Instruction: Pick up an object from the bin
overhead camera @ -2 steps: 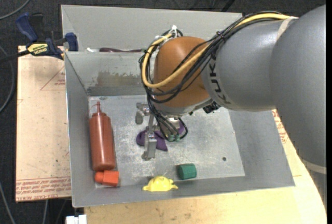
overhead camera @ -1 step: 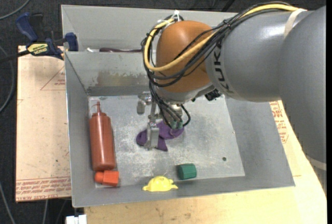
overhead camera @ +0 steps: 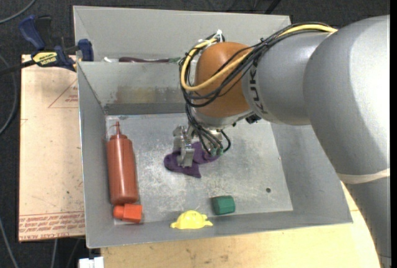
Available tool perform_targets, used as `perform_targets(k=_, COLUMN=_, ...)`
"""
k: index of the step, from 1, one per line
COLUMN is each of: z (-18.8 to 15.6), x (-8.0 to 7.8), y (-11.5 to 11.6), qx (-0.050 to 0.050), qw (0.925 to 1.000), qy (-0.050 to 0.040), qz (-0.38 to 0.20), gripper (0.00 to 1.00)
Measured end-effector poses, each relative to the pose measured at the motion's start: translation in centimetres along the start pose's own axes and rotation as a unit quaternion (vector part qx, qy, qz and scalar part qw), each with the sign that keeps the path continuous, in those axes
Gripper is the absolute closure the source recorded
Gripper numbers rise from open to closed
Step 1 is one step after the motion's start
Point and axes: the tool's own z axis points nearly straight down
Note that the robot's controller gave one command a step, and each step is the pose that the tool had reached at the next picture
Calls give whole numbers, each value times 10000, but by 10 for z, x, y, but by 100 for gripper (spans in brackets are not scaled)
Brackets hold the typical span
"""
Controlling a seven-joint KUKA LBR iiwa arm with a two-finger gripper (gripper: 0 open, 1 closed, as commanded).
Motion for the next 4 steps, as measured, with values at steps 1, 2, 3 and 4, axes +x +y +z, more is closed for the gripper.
perform_targets(k=1, z=0, x=0, y=0, qx=0, qw=10000, qy=0, qz=-1, gripper=100)
perform_targets(k=2, z=-103, x=4, y=8, qx=-9, qw=10000, qy=-21, qz=96, gripper=100)
perform_targets(k=3, z=-103, x=5, y=8, qx=-9, qw=9999, qy=-15, qz=100, gripper=100)
perform_targets(k=4, z=-194, x=8, y=7, qx=-17, qw=9998, qy=-37, qz=173, gripper=100)
